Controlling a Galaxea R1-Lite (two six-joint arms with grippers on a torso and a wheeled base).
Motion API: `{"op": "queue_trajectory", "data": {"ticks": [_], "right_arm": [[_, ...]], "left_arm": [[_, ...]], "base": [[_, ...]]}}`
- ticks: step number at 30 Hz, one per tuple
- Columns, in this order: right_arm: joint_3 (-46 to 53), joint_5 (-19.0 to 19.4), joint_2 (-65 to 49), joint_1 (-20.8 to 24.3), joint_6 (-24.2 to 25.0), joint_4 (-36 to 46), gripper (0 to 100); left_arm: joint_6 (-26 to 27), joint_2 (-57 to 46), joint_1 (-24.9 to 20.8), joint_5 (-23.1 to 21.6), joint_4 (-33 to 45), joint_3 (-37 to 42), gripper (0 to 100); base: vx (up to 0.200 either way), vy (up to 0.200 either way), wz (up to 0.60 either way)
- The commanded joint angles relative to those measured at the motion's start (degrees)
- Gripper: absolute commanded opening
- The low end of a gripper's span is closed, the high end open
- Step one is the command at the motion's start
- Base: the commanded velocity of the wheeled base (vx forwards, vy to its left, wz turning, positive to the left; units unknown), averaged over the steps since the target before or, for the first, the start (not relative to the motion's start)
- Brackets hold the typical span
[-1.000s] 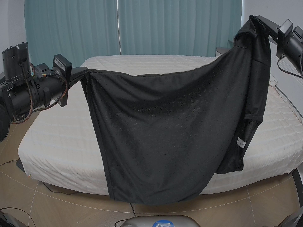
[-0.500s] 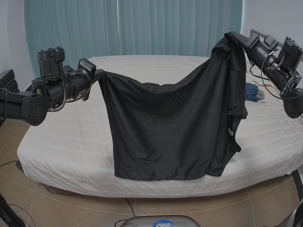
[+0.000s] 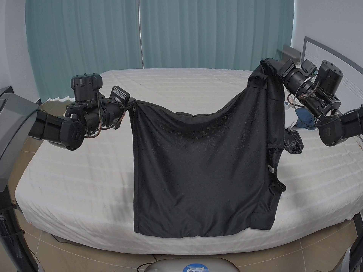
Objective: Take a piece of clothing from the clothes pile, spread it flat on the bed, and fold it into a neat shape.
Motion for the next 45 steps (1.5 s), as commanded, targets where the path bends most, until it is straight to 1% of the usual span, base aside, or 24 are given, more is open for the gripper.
{"op": "queue_trajectory", "data": {"ticks": [1, 2, 6, 10, 11, 15, 16, 19, 20, 21, 22, 25, 26, 27, 29, 34, 37, 38, 40, 45], "right_arm": [[-1.6, 0.0, 3.8, -0.9, -0.1, -0.1, 0], [-2.2, 0.1, 5.2, -1.1, -0.1, 0.4, 0], [-2.6, 0.0, 9.4, -1.9, 0.0, 0.4, 0], [-4.3, -0.1, 13.4, -2.2, 0.0, 0.4, 0], [-6.1, -0.3, 15.9, -2.4, 0.0, 0.5, 0], [-9.7, -0.2, 20.4, -2.4, 0.0, 0.6, 0], [-10.6, -0.4, 21.5, -2.4, 0.0, 0.7, 100], [-12.6, -1.2, 24.7, -2.6, 0.0, 0.7, 100], [-12.9, -1.6, 25.9, -2.7, -0.1, 1.1, 100], [-13.0, -1.6, 26.3, -2.8, -0.1, 1.2, 100], [-13.2, -2.2, 28.6, -3.2, -0.5, 3.0, 100], [-13.9, -4.2, 31.6, -4.3, -2.6, 6.1, 100], [-13.9, -4.5, 32.0, -4.5, -2.9, 6.2, 100], [-13.9, -6.6, 33.6, -5.1, -4.8, 6.1, 100], [-13.7, -8.1, 33.9, -6.0, -5.4, 6.9, 100], [-9.9, -8.1, 33.3, -7.6, -5.5, 8.8, 100], [-7.9, -7.2, 33.2, -8.5, -5.5, 9.1, 100], [-6.9, -6.1, 33.2, -9.1, -5.5, 9.2, 100], [-5.6, -5.3, 33.2, -9.7, -5.4, 9.1, 100], [-3.2, -4.6, 33.2, -9.8, -5.4, 8.7, 100]], "left_arm": [[0.0, 5.1, 0.4, 0.1, 0.0, -3.0, 0], [0.0, 6.5, 0.5, 0.0, 0.1, -4.4, 0], [0.1, 9.2, 0.4, 0.1, 0.0, -6.0, 0], [0.2, 11.3, 0.5, 0.1, 0.0, -7.1, 0], [0.2, 13.0, 0.7, 0.1, 0.0, -8.4, 0], [0.2, 15.3, 1.2, 0.0, 0.0, -9.3, 0], [0.1, 16.0, 1.4, -0.1, -0.1, -9.7, 0], [0.0, 18.7, 1.9, -0.2, 0.0, -12.3, 0], [0.0, 20.0, 2.0, 0.2, 0.0, -13.7, 100], [0.0, 20.4, 2.0, 0.2, 0.0, -14.2, 100], [-0.5, 23.0, 2.2, 0.7, 0.1, -17.0, 100], [-1.0, 26.7, 2.3, 3.9, 0.4, -20.9, 100], [-1.0, 26.9, 2.3, 4.2, 0.5, -21.3, 100], [-1.0, 28.2, 2.3, 5.5, 0.7, -22.7, 100], [-0.8, 29.0, 2.4, 6.0, 0.7, -23.0, 100], [-0.1, 29.0, 3.4, 6.2, 0.5, -23.0, 100], [1.1, 29.0, 3.9, 6.2, 0.4, -23.1, 100], [2.8, 28.9, 4.1, 6.2, 0.4, -23.1, 100], [5.0, 28.7, 4.4, 7.0, 0.4, -23.2, 100], [5.7, 28.3, 5.0, 7.7, 1.0, -25.6, 100]], "base": [[0.2, 0.0, 0.0], [0.2, 0.0, 0.0], [0.2, 0.0, 0.0], [0.0, 0.0, 0.0], [0.0, 0.0, 0.0], [0.0, 0.0, 0.0], [0.0, 0.0, 0.0], [0.0, 0.0, 0.0], [0.0, 0.0, 0.0], [0.0, 0.0, 0.0], [0.0, 0.0, 0.0], [0.0, 0.0, 0.0], [0.0, 0.0, 0.0], [0.0, 0.0, 0.0], [0.0, 0.0, 0.0], [0.0, 0.0, 0.0], [0.0, 0.0, 0.0], [0.0, 0.0, 0.0], [0.0, 0.0, 0.0], [0.0, 0.0, 0.0]]}}
